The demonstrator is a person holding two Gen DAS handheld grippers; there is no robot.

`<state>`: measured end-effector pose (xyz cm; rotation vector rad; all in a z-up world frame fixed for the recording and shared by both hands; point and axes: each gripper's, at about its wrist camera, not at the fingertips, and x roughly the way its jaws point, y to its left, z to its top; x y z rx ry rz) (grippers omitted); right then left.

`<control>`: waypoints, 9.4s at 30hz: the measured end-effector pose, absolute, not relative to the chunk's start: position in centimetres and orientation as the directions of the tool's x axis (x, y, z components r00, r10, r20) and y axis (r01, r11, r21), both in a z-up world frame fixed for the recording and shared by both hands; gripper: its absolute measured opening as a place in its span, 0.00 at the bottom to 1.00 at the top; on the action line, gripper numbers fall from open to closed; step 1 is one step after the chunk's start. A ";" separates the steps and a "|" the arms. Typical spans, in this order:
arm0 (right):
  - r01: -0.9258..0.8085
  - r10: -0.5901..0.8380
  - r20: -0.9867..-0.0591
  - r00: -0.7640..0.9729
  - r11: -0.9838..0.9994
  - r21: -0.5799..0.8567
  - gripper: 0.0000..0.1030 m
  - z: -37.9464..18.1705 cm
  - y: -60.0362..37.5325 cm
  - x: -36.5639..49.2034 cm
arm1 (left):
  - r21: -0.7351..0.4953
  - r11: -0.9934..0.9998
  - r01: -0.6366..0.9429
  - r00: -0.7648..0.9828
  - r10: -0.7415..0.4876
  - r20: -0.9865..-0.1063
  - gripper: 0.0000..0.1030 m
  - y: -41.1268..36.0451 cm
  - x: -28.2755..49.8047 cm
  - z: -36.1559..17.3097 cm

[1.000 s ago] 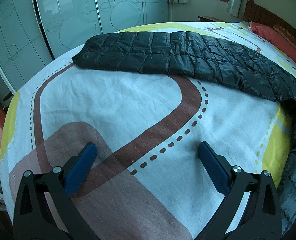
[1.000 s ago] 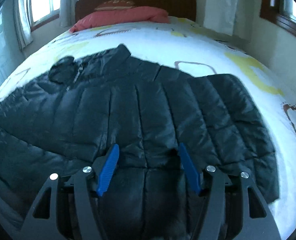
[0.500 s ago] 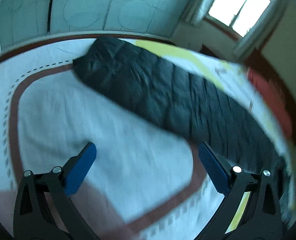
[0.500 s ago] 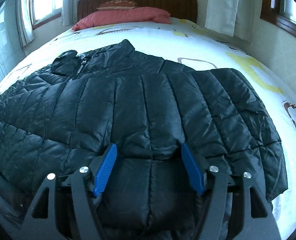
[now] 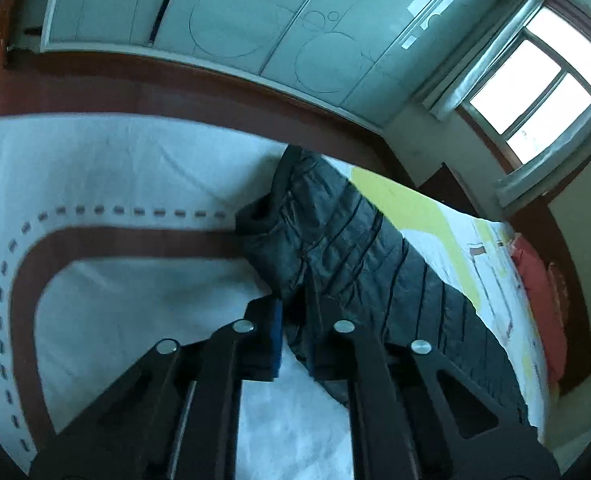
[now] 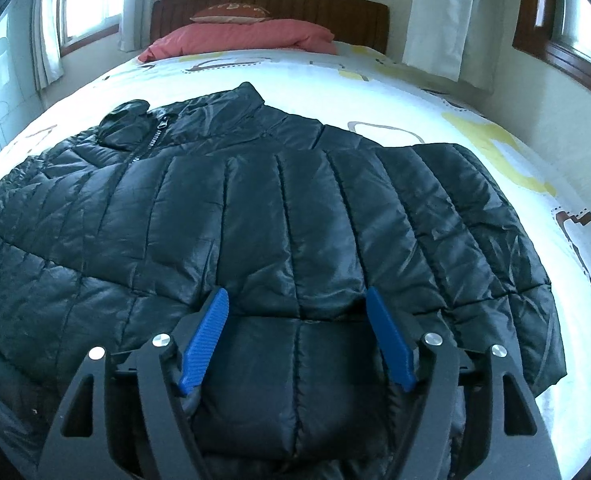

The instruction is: Fold large clothes

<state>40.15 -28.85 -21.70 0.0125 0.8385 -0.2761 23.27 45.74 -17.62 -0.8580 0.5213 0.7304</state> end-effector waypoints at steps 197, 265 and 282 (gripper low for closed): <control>0.349 0.316 -0.610 0.727 0.596 0.723 0.19 -23.6 -33.1 1.2 | -0.793 0.550 -0.262 0.617 -0.536 -0.576 0.19 17.5 7.1 -19.0; 0.183 0.332 -0.435 0.837 0.579 0.794 0.69 -17.2 -40.5 36.4 | -0.696 0.713 0.091 0.688 -0.550 -0.474 0.75 9.3 44.5 -10.2; 0.160 0.159 -0.690 0.706 0.913 0.375 0.48 -15.5 -31.1 43.9 | -0.386 0.918 0.090 0.654 -0.347 -0.672 0.73 4.3 46.8 -12.1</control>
